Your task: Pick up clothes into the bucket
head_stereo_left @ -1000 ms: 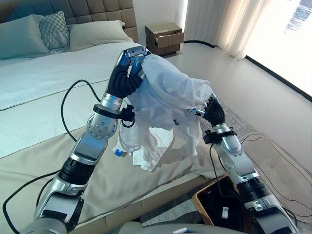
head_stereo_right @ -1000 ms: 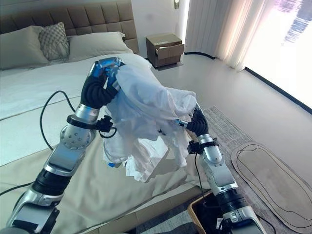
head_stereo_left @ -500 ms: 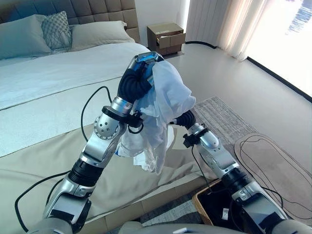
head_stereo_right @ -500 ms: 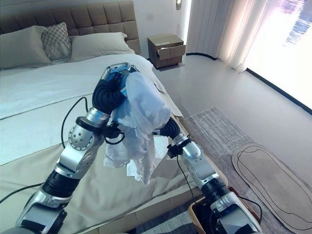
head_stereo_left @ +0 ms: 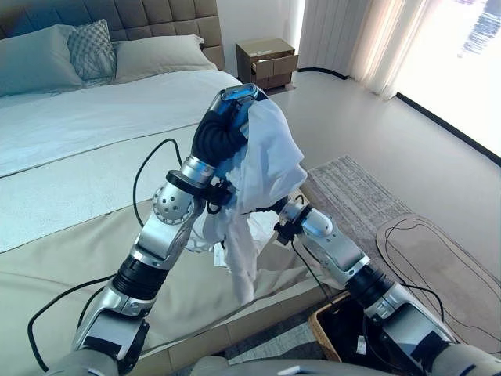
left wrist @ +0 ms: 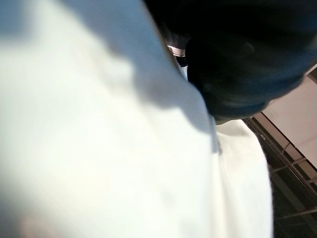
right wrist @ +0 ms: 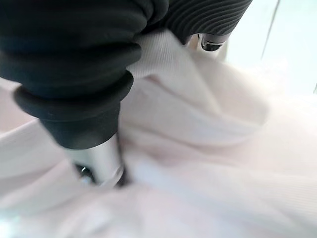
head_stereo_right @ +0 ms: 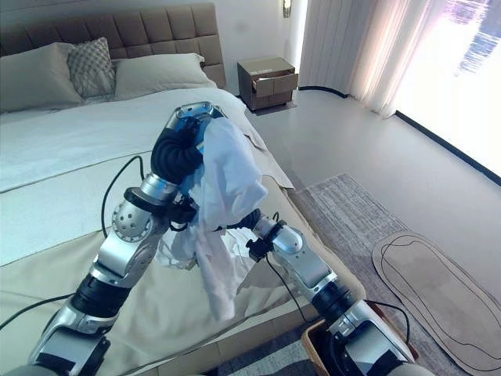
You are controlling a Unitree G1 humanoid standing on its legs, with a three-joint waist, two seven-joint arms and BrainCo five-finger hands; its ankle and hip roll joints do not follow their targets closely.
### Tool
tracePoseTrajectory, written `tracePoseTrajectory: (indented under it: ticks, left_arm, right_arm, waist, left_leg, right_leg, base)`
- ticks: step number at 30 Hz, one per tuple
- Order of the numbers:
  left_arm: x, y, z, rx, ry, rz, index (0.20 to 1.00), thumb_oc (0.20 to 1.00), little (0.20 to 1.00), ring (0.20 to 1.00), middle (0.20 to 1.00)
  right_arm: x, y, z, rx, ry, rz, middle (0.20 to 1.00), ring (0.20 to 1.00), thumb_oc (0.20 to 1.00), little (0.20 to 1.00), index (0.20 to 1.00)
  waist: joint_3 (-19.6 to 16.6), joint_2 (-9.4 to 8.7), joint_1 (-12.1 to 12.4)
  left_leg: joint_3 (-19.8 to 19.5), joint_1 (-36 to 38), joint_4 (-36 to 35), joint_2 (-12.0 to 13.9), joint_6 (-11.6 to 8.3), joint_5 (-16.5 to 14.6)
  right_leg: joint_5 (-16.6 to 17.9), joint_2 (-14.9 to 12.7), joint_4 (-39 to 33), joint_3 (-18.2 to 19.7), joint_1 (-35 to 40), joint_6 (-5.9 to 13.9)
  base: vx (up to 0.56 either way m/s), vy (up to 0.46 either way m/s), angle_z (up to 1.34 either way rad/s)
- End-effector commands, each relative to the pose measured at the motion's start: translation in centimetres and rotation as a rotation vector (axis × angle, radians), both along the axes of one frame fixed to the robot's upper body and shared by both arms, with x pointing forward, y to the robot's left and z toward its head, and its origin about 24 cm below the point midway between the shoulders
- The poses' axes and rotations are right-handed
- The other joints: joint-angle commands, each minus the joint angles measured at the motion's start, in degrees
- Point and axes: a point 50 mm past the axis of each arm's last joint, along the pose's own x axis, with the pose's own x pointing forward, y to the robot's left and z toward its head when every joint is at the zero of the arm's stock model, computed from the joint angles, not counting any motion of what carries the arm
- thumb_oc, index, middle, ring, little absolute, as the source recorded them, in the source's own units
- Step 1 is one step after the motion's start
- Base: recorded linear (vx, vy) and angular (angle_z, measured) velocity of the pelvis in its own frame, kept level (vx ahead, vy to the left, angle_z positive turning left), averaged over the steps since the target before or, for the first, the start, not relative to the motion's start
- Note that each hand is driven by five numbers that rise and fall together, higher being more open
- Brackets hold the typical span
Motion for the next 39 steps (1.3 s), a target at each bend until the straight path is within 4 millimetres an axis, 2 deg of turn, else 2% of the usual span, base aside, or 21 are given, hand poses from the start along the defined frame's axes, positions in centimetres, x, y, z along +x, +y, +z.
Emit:
tracePoseTrajectory:
  ticks: [1, 11, 16, 19, 20, 21, 22, 23, 24, 25, 27, 28, 29, 30, 32, 33, 36, 37, 38, 39]
  left_arm:
    - [-1.0, -1.3, 3.7, -0.017, -0.171, -0.074, 0.200, 0.200, 0.200, 0.200, 0.200]
    - [-0.7, -0.8, 3.4, -0.032, -0.156, -0.040, 0.200, 0.200, 0.200, 0.200, 0.200]
    - [-0.5, -0.2, 3.0, -0.052, -0.131, -0.017, 0.200, 0.200, 0.200, 0.200, 0.200]
    - [-0.4, 0.4, 2.6, -0.072, -0.110, 0.006, 0.200, 0.200, 0.200, 0.200, 0.200]
    - [-0.4, 0.4, 2.6, -0.072, -0.109, 0.005, 0.200, 0.200, 0.200, 0.200, 0.200]
    - [-0.3, 0.9, 2.2, -0.089, -0.099, 0.024, 0.200, 0.200, 0.200, 0.200, 0.200]
    - [-0.3, 0.9, 2.2, -0.089, -0.099, 0.023, 0.200, 0.200, 0.200, 0.200, 0.200]
    - [-0.6, 2.0, 1.8, -0.137, -0.093, 0.059, 0.504, 0.504, 0.504, 0.504, 0.504]
    - [-0.6, 2.0, 1.8, -0.137, -0.093, 0.059, 0.630, 0.630, 0.630, 0.630, 0.630]
    - [-0.3, 3.3, 1.3, -0.166, -0.084, 0.148, 1.000, 1.000, 1.000, 1.000, 1.000]
    - [-0.2, 3.9, 1.1, -0.163, -0.085, 0.194, 1.000, 1.000, 1.000, 1.000, 1.000]
    - [-0.2, 4.3, 0.7, -0.160, -0.073, 0.206, 1.000, 1.000, 1.000, 1.000, 1.000]
    - [-0.2, 4.6, 0.1, -0.186, -0.049, 0.212, 1.000, 1.000, 1.000, 1.000, 1.000]
    - [-0.4, 5.5, -1.2, -0.216, -0.004, 0.250, 1.000, 1.000, 1.000, 1.000, 1.000]
    - [-0.4, 5.7, -1.7, -0.213, 0.012, 0.270, 1.000, 1.000, 1.000, 1.000, 1.000]
    - [-0.2, 6.2, -3.2, -0.199, 0.071, 0.311, 1.000, 1.000, 1.000, 1.000, 1.000]
    - [-0.2, 6.7, -4.5, -0.179, 0.115, 0.343, 1.000, 1.000, 1.000, 1.000, 1.000]
    - [-0.2, 6.8, -5.2, -0.157, 0.135, 0.362, 1.000, 1.000, 1.000, 1.000, 1.000]
    - [-0.3, 7.2, -7.2, -0.149, 0.220, 0.383, 1.000, 1.000, 1.000, 1.000, 1.000]
    - [-0.3, 7.2, -7.3, -0.149, 0.221, 0.382, 1.000, 1.000, 1.000, 1.000, 1.000]
  right_arm:
    - [-0.4, 2.8, 4.2, 0.115, -0.105, 0.127, 0.200, 0.200, 0.200, 0.200, 0.200]
    - [-0.1, 1.5, 3.4, 0.191, -0.027, 0.068, 0.200, 0.200, 0.200, 0.200, 0.200]
    - [-0.1, 0.0, 2.8, 0.253, 0.018, 0.009, 0.200, 0.200, 0.200, 0.200, 0.200]
    - [0.6, -1.9, 1.9, 0.327, 0.075, -0.106, 0.200, 0.200, 0.200, 0.200, 0.200]
    - [0.6, -1.9, 1.9, 0.327, 0.076, -0.106, 0.200, 0.200, 0.200, 0.200, 0.200]
    - [1.2, -3.7, -0.4, 0.292, 0.127, -0.215, 0.200, 0.200, 0.200, 0.200, 0.200]
    - [1.2, -3.7, -0.4, 0.293, 0.126, -0.216, 0.200, 0.200, 0.200, 0.200, 0.200]
    - [0.0, -4.8, -3.3, 0.231, 0.167, -0.277, 0.200, 0.200, 0.200, 0.200, 0.200]
    - [0.0, -4.8, -3.3, 0.231, 0.167, -0.277, 0.200, 0.200, 0.200, 0.200, 0.200]
    - [-1.3, -5.8, -2.2, 0.258, 0.105, -0.276, 0.200, 0.200, 0.200, 0.200, 0.200]
    - [-1.5, -6.5, -1.8, 0.263, 0.084, -0.309, 0.200, 0.200, 0.200, 0.200, 0.200]
    - [-0.1, -8.6, -0.7, 0.294, 0.049, -0.381, 0.200, 0.200, 0.200, 0.200, 0.200]
    - [0.0, -10.1, -1.3, 0.311, 0.065, -0.452, 0.200, 0.200, 0.200, 0.200, 0.200]
    - [-0.7, -11.2, -0.4, 0.375, 0.014, -0.501, 0.200, 0.200, 0.200, 0.200, 0.200]
    - [-1.0, -11.6, -0.2, 0.399, 0.003, -0.519, 0.200, 0.200, 0.200, 0.200, 0.200]
    - [-1.2, -12.9, -0.3, 0.417, -0.011, -0.581, 0.200, 0.200, 0.200, 0.200, 0.200]
    - [-1.5, -13.6, -0.1, 0.436, -0.021, -0.615, 0.200, 0.200, 0.200, 0.200, 0.200]
    - [-1.8, -14.1, 0.1, 0.438, -0.042, -0.639, 0.200, 0.200, 0.200, 0.200, 0.200]
    - [-2.0, -15.1, 0.2, 0.454, -0.056, -0.684, 0.200, 0.200, 0.200, 0.200, 0.200]
    - [-2.0, -15.1, 0.2, 0.454, -0.055, -0.685, 0.200, 0.200, 0.200, 0.200, 0.200]
  waist:
    - [-1.4, -1.72, 2.0]
    - [-1.4, -1.64, 1.7]
    - [-1.5, -1.61, 1.2]
    - [-1.6, -1.54, 1.0]
    - [-1.6, -1.54, 1.0]
    - [-1.6, -1.50, 1.0]
    - [-1.6, -1.48, 1.0]
    - [-1.4, -1.42, 0.7]
    - [-1.5, -1.41, 0.7]
    - [-1.4, -1.43, -0.2]
    - [-1.4, -1.45, -0.6]
    - [-1.7, -1.59, -0.6]
    - [-1.4, -1.61, -0.3]
    - [-1.3, -1.65, -0.4]
    - [-1.4, -1.65, -0.6]
    - [-1.3, -1.71, -0.8]
    - [-1.2, -1.86, -0.9]
    - [-1.1, -1.94, -0.9]
    - [-1.0, -2.10, -0.9]
    - [-1.1, -2.09, -0.9]
  left_leg:
    - [3.9, 1.7, 0.8, -0.3, 1.87, -3.2]
    - [4.2, 2.0, 0.9, -0.5, 1.97, -3.4]
    - [4.2, 2.2, 0.9, -0.5, 2.02, -3.5]
    - [4.3, 2.3, 1.0, -0.5, 2.06, -3.6]
    - [4.3, 2.3, 1.0, -0.5, 2.06, -3.6]
    - [4.3, 2.3, 1.0, -0.5, 2.10, -3.6]
    - [4.3, 2.3, 1.0, -0.5, 2.09, -3.6]
    - [4.4, 2.3, 1.1, -0.5, 2.04, -3.6]
    - [4.4, 2.2, 1.1, -0.5, 2.04, -3.6]
    - [4.7, 2.3, 1.0, -0.5, 2.04, -3.7]
    - [4.9, 2.4, 1.0, -0.5, 2.12, -3.8]
    - [4.8, 2.4, 1.0, -0.4, 2.14, -3.8]
    - [4.7, 2.4, 1.0, -0.4, 2.09, -3.8]
    - [4.6, 2.3, 1.0, -0.3, 2.02, -3.8]
    - [4.6, 2.3, 1.0, -0.3, 2.01, -3.8]
    - [4.8, 2.2, 0.9, -0.3, 1.98, -3.7]
    - [4.8, 2.1, 0.8, -0.2, 2.00, -3.6]
    - [4.9, 2.0, 0.8, -0.2, 2.00, -3.6]
    - [4.8, 1.9, 0.8, -0.2, 2.03, -3.6]
    - [4.8, 1.9, 0.8, -0.2, 2.03, -3.6]
  right_leg:
    - [0.9, 0.1, 3.6, 0.1, -2.2, -0.21]
    - [1.0, 0.0, 3.7, 0.3, -2.2, -0.17]
    - [0.9, -0.1, 3.8, 0.4, -2.1, -0.16]
    - [0.9, -0.1, 3.8, 0.5, -2.0, -0.14]
    - [0.9, -0.1, 3.8, 0.5, -2.0, -0.14]
    - [0.9, -0.1, 3.8, 0.4, -2.0, -0.12]
    - [0.9, -0.1, 3.8, 0.4, -1.9, -0.12]
    - [0.9, -0.1, 3.9, 0.5, -2.1, -0.07]
    - [0.9, -0.1, 3.9, 0.5, -2.1, -0.07]
    - [0.9, -0.1, 4.0, 0.9, -2.3, -0.04]
    - [0.9, -0.1, 4.0, 1.2, -2.5, -0.03]
    - [0.9, -0.1, 3.9, 1.1, -2.4, -0.04]
    - [0.8, -0.1, 3.8, 1.0, -2.3, -0.04]
    - [0.9, 0.0, 3.8, 1.0, -2.4, -0.06]
    - [0.8, 0.0, 3.9, 1.0, -2.5, -0.06]
    - [0.8, 0.1, 3.9, 1.1, -2.7, -0.05]
    - [0.9, 0.2, 3.9, 1.3, -2.9, -0.07]
    - [0.9, 0.2, 3.9, 1.4, -2.9, -0.05]
    - [0.9, 0.2, 3.9, 1.4, -3.0, -0.07]
    - [0.9, 0.2, 3.9, 1.4, -3.0, -0.07]
  base:
    - [0.00, 0.000, 0.00]
    - [0.00, 0.000, 0.00]
    - [0.00, 0.000, 0.00]
    - [0.00, 0.000, 0.00]
    - [0.00, 0.000, 0.00]
    - [0.00, 0.000, 0.00]
    - [0.00, 0.000, 0.00]
    - [0.00, 0.000, 0.00]
    - [-0.01, 0.016, -0.03]
    - [0.00, 0.000, 0.00]
    - [0.00, 0.006, -0.02]
    - [0.01, -0.008, -0.10]
    - [0.02, -0.019, -0.08]
    - [0.00, -0.013, -0.07]
    - [0.00, 0.000, 0.00]
    - [0.00, 0.000, 0.00]
    - [0.00, 0.000, 0.00]
    - [0.00, 0.000, 0.00]
    - [0.00, 0.000, 0.00]
    - [0.00, 0.000, 0.00]
